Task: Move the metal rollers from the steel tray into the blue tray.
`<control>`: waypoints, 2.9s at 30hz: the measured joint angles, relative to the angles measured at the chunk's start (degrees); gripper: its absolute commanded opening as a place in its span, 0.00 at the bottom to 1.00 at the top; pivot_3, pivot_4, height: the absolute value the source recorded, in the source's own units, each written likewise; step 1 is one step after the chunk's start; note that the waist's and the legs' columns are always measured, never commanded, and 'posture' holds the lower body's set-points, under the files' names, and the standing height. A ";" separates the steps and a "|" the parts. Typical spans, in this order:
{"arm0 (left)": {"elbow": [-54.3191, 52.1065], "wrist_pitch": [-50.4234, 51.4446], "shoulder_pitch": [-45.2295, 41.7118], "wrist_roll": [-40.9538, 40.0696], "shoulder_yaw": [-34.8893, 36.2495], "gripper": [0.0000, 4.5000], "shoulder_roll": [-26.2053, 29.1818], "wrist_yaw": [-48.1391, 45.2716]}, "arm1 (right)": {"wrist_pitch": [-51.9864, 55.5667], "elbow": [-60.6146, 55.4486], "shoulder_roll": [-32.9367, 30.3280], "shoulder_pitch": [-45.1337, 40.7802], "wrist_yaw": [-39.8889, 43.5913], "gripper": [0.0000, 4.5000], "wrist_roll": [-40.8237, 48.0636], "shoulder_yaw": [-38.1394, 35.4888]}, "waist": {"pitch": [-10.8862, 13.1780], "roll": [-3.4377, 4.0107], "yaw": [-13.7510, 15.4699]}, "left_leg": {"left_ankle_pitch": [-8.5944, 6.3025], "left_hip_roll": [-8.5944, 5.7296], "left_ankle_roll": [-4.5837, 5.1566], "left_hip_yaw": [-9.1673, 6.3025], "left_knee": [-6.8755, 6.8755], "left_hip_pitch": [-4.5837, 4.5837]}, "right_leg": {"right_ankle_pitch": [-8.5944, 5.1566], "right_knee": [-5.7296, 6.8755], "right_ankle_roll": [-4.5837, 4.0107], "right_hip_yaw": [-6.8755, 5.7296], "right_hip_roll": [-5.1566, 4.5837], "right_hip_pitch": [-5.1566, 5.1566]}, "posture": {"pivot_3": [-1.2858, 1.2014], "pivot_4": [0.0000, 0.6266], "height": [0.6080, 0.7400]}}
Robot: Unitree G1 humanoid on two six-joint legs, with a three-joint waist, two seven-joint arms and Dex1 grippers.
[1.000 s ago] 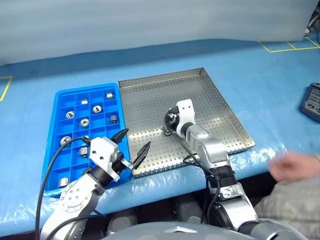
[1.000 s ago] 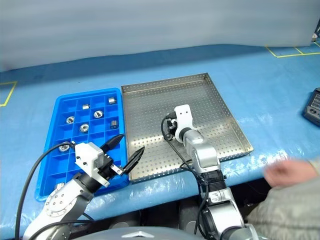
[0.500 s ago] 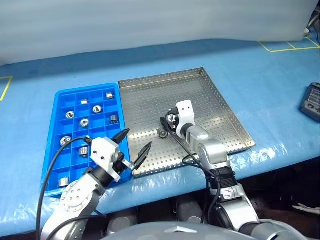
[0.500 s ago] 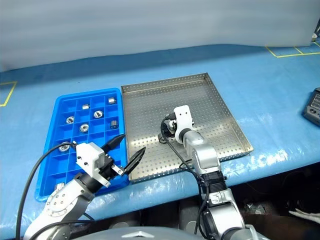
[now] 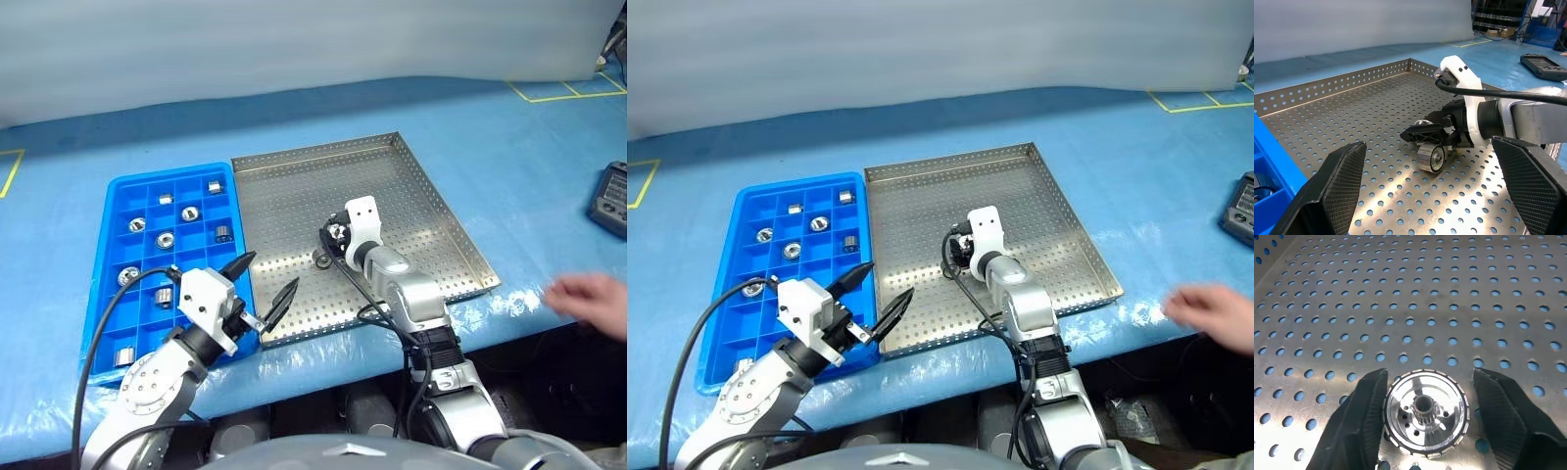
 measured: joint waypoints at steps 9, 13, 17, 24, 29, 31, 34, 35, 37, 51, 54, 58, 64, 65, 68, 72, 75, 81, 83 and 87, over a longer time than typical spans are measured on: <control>0.00 0.00 -0.20 0.00 0.00 1.00 0.00 0.00 | 0.18 -0.27 0.06 0.00 0.27 0.38 0.34 0.00 | 0.00 0.00 0.00 | 0.00 0.00 0.00 0.00 0.00 0.00 | 0.00 0.00 0.00 0.00 0.00 -0.01 | 0.57 0.24 1.00; 0.00 0.00 -0.18 0.00 0.00 1.00 0.00 0.02 | 2.49 -4.32 0.59 -0.07 4.38 0.38 3.92 0.41 | 0.01 0.01 -0.04 | 0.00 0.00 0.00 -0.01 -0.02 -0.02 | 0.01 0.00 0.01 0.00 0.00 -0.04 | 0.58 0.24 1.00; 0.00 0.00 -0.14 0.01 0.01 1.00 -0.01 0.05 | 3.93 -10.70 1.30 -2.43 9.61 0.38 8.04 3.18 | 0.01 0.02 -0.10 | 0.00 0.01 0.00 -0.02 -0.02 0.00 | 0.00 0.01 0.02 -0.02 0.01 -0.04 | 0.58 0.24 1.00; -0.03 -0.38 2.06 0.16 0.71 1.00 -0.27 1.01 | 3.82 -13.48 3.88 -7.85 13.26 0.38 9.89 9.07 | 0.01 0.02 0.29 | 0.00 0.01 -0.01 -0.09 -0.04 -0.01 | 0.00 0.02 0.01 -0.08 0.00 -0.03 | 0.61 0.24 1.00; -1.48 -0.93 4.32 0.66 1.49 1.00 -0.72 2.28 | 3.08 -11.11 5.28 -9.61 15.06 0.38 9.90 12.09 | 0.01 0.02 1.50 | 0.01 0.02 -0.02 -0.17 -0.09 -0.01 | 0.00 0.02 -0.01 -0.18 0.00 -0.04 | 0.63 0.24 1.00; -1.97 -1.43 5.77 1.43 1.77 1.00 -1.12 2.81 | 2.24 -9.76 5.91 -9.81 15.84 0.38 9.80 13.43 | 0.01 0.02 1.98 | 0.01 0.02 -0.03 -0.18 -0.11 -0.01 | -0.02 0.02 -0.03 -0.20 0.00 -0.05 | 0.64 0.24 1.00; -2.97 -1.86 8.15 1.91 1.94 1.00 -1.48 3.67 | 1.82 -8.53 6.50 -10.03 17.08 0.38 9.69 15.39 | 0.01 0.02 2.87 | 0.01 0.02 -0.03 -0.20 -0.12 -0.01 | -0.06 0.01 -0.07 -0.21 0.00 -0.05 | 0.65 0.24 1.00; -3.47 -1.94 8.73 2.00 2.03 1.00 -1.77 3.91 | 1.57 -7.92 6.49 -10.11 17.54 0.38 9.62 15.95 | 0.01 0.02 3.06 | 0.02 0.02 -0.04 -0.19 -0.12 -0.02 | -0.10 0.01 -0.09 -0.21 -0.01 -0.05 | 0.65 0.24 1.00; -3.87 -2.60 9.85 2.45 2.14 1.00 -2.31 4.45 | 1.19 -6.53 6.49 -10.12 18.37 0.38 9.11 17.29 | 0.01 0.02 3.49 | 0.04 0.02 -0.08 -0.22 -0.12 -0.02 | -0.23 0.01 0.08 -0.23 -0.01 -0.04 | 0.66 0.24 1.00; -4.56 -6.89 18.06 4.17 3.65 1.00 -3.85 6.22 | -1.52 5.18 6.83 -10.71 19.28 0.38 4.11 20.80 | 0.02 0.01 5.65 | 0.06 0.02 -0.11 -0.29 -0.14 -0.04 | -0.33 0.02 0.01 -0.33 0.00 -0.05 | 0.68 0.24 1.00; -5.63 -8.08 20.74 4.15 3.29 1.00 -3.84 5.69 | -1.57 5.77 6.72 -11.40 18.88 0.38 2.83 20.77 | 0.02 0.01 5.80 | 0.06 0.03 -0.11 -0.32 -0.16 -0.04 | -0.36 0.02 -0.02 -0.37 0.00 -0.05 | 0.68 0.24 1.00; -5.96 -9.40 24.10 4.16 3.20 1.00 -3.84 5.10 | -0.96 4.76 5.82 -11.16 19.62 0.38 2.21 20.80 | 0.03 0.02 6.11 | 0.06 0.04 -0.11 -0.35 -0.18 -0.06 | -0.40 0.02 -0.05 -0.42 -0.01 -0.05 | 0.68 0.24 1.00; -5.97 -11.53 27.07 4.17 3.27 1.00 -3.87 4.96 | 2.12 0.03 3.92 -9.59 20.59 0.38 2.07 20.95 | 0.03 0.02 6.47 | 0.06 0.04 -0.10 -0.40 -0.17 -0.10 | -0.42 0.01 -0.05 -0.47 -0.02 -0.05 | 0.68 0.24 1.00; -5.97 -11.68 27.17 4.17 3.27 1.00 -3.87 4.96 | 2.68 -0.71 3.70 -9.38 20.79 0.38 2.06 21.03 | 0.03 0.02 6.47 | 0.06 0.04 -0.11 -0.40 -0.17 -0.10 | -0.42 0.01 -0.05 -0.48 -0.02 -0.05 | 0.68 0.24 1.00; -5.97 -11.91 27.25 4.16 3.25 1.00 -3.87 4.96 | 4.03 -2.33 3.10 -9.01 21.22 0.38 2.07 21.37 | 0.03 0.02 6.46 | 0.06 0.04 -0.11 -0.41 -0.17 -0.10 | -0.43 0.01 -0.05 -0.49 -0.02 -0.05 | 0.68 0.24 1.00; -5.97 -11.91 27.06 4.17 3.23 1.00 -3.87 4.96 | 5.22 -3.76 2.43 -8.80 21.64 0.38 2.11 21.86 | 0.03 0.02 6.46 | 0.06 0.04 -0.11 -0.42 -0.17 -0.10 | -0.43 0.01 -0.05 -0.50 -0.02 -0.05 | 0.68 0.24 1.00; -5.97 -11.89 26.69 4.17 3.23 1.00 -3.85 4.98 | 5.83 -4.81 1.87 -8.47 22.52 0.46 2.23 22.28 | 0.03 0.02 6.45 | 0.05 0.04 -0.11 -0.42 -0.17 -0.10 | -0.43 0.01 -0.06 -0.50 -0.02 -0.05 | 0.68 0.24 1.00; -5.97 -11.50 25.42 4.12 3.26 1.00 -3.66 4.99 | 6.75 -6.89 1.34 -7.51 23.80 0.88 3.33 22.85 | 0.03 0.02 6.42 | 0.06 0.04 -0.11 -0.43 -0.17 -0.09 | -0.43 0.01 -0.06 -0.51 -0.02 -0.04 | 0.67 0.24 1.00; -5.97 -11.34 24.90 4.04 3.30 1.00 -3.26 4.90 | 7.21 -7.62 1.30 -7.25 23.71 0.99 3.43 22.87 | 0.03 0.02 6.41 | 0.06 0.04 -0.11 -0.44 -0.16 -0.09 | -0.43 0.02 -0.05 -0.52 -0.02 -0.03 | 0.66 0.24 1.00; -5.96 -10.33 22.89 3.66 3.79 1.00 -2.50 4.54 | 7.45 -8.48 1.13 -7.11 22.36 0.99 3.42 22.26 | 0.03 0.02 6.36 | 0.06 0.04 -0.12 -0.46 -0.15 -0.08 | -0.43 0.03 -0.05 -0.54 -0.02 -0.02 | 0.64 0.24 1.00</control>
